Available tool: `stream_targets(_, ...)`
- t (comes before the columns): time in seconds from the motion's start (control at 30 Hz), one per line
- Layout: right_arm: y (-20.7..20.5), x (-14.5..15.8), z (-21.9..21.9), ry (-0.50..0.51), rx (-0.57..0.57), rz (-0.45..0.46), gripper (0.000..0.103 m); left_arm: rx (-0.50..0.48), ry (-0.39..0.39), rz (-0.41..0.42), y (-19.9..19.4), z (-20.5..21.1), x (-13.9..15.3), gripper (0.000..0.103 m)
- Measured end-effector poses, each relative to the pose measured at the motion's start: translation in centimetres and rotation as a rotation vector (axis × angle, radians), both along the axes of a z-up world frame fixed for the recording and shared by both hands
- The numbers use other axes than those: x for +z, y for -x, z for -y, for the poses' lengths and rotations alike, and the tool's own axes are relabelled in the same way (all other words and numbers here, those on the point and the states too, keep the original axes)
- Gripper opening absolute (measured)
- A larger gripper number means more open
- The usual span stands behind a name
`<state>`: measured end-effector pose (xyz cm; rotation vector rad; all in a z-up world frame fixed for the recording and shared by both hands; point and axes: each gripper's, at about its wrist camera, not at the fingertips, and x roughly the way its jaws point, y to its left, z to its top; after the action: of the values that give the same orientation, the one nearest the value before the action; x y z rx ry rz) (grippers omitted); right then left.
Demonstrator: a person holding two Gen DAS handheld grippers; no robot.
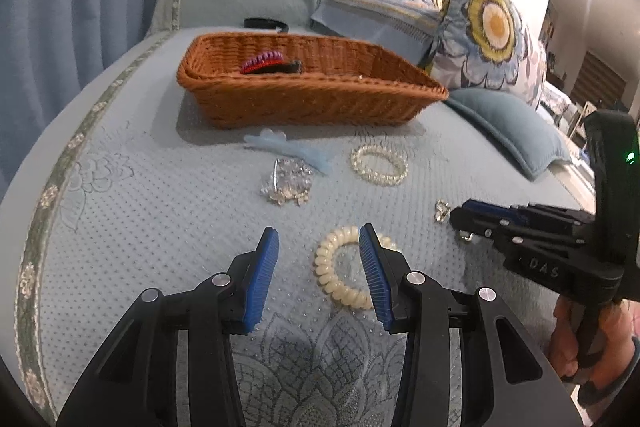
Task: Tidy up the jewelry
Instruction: 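Grasp the cream coil hair tie with the left tool while the right tool grasps the gold earrings, then lower the cream hair tie and gold earrings into the basket and open both tools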
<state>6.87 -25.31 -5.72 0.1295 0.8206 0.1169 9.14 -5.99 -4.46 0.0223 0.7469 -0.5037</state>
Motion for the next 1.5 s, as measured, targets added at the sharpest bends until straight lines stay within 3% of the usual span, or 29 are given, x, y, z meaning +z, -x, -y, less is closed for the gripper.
stream_targets(0.03,0.0,0.0,-0.2,0.003,0.014,0.001,0.009,-0.003,-0.013,-0.01,-0.1,0.2,-0.2,0.041)
stream_targets(0.2,0.7,0.3,-0.6,0.012,0.027,0.033,0.009,0.0,-0.063,-0.026,-0.2,0.9,-0.6,0.039)
stream_targets(0.53,2.0,1.2,0.2,-0.025,0.012,0.106,0.009,0.0,-0.091,-0.029,-0.3,1.2,-0.8,0.037)
stream_targets(0.63,2.2,1.4,0.2,-0.026,0.011,0.121,0.009,0.001,-0.125,-0.019,-0.1,1.7,-1.0,0.01)
stream_targets(0.7,2.4,1.5,0.3,-0.031,0.01,0.129,0.009,-0.003,-0.13,-0.005,0.0,1.9,-0.9,0.009)
stream_targets(1.0,3.3,2.4,0.9,-0.072,0.021,0.187,0.009,-0.003,-0.082,0.057,0.9,1.2,0.2,0.009)
stream_targets(1.17,3.4,3.2,2.9,-0.194,0.042,0.203,0.009,0.007,-0.045,0.096,1.3,0.7,1.4,0.009)
stream_targets(1.3,3.1,4.4,4.2,-0.231,0.037,0.223,0.009,0.02,-0.007,0.126,1.2,0.3,2.8,0.009)
stream_targets(1.5,1.8,6.8,4.8,-0.197,0.038,0.258,0.009,0.031,0.017,0.196,0.9,0.1,5.4,0.009)
